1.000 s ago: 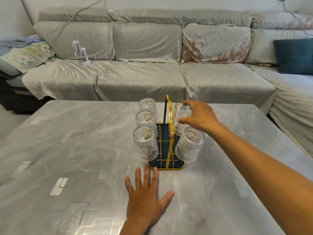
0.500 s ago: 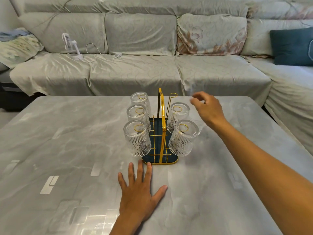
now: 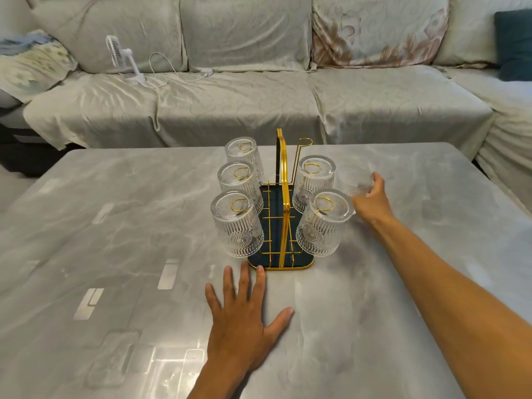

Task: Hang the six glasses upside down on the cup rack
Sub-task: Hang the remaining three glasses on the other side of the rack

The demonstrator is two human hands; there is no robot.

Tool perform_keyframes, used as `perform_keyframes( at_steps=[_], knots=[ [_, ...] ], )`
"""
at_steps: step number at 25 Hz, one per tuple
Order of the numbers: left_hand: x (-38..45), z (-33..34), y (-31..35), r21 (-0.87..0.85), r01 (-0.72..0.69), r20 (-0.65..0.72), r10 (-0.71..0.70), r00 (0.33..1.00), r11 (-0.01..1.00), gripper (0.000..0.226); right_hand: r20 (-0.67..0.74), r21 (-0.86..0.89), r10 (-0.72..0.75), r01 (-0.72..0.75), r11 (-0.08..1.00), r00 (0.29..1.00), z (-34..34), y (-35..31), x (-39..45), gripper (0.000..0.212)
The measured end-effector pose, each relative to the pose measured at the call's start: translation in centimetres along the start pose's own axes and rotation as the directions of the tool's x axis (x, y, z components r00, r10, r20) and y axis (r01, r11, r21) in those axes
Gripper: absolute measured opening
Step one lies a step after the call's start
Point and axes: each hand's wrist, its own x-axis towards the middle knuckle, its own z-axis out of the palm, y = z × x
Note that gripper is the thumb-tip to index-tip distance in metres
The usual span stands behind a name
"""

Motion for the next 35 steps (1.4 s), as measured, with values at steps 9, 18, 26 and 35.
perform_keyframes(
  at_steps=[9, 18, 26, 35],
  knots=[
    [0.1, 0.2, 0.1, -0.033, 0.002, -0.06, -0.003, 0.998, 0.999, 0.092, -0.02, -0.071, -0.065, 0.064, 0.995, 0.998, -3.0, -2.4, -0.9, 0.085],
    [-0.1, -1.3, 0.7, 0.021, 0.01, 0.015, -0.011, 1.0, 1.0, 0.086, -0.099, -0.194, -0.382, 0.358, 0.913, 0.919, -4.4, -17.1, -0.8, 0.077],
    [0.1, -1.4, 0.8, -0.014, 0.016, 0.01, -0.016, 1.0, 1.0, 0.087, 0.096, -0.469, -0.474, 0.46, 0.754, 0.875, 1.7, -19.0, 0.2, 0.061],
    [0.5, -1.5, 0.8, -0.016, -0.002, 0.03, 0.003, 1.0, 1.0, 0.089, 0.184, -0.553, -0.335, 0.379, 0.742, 0.924, 4.5, -15.8, 1.7, 0.059]
  ],
)
